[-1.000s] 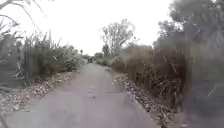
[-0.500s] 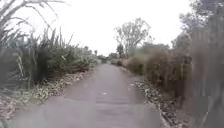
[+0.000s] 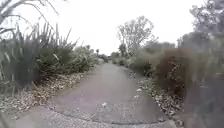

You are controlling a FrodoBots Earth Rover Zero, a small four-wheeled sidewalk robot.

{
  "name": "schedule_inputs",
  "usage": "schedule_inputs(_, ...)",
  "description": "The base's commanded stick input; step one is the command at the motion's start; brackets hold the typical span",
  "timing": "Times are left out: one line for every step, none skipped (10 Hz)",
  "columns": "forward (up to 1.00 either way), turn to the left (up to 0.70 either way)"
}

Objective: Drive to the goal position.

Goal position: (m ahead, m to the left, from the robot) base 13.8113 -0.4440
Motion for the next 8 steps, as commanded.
schedule_inputs(1.0, 0.0)
schedule_inputs(1.0, 0.0)
schedule_inputs(1.0, 0.0)
schedule_inputs(1.0, 0.0)
schedule_inputs(1.0, 0.0)
schedule_inputs(1.0, 0.0)
schedule_inputs(1.0, 0.0)
schedule_inputs(1.0, 0.0)
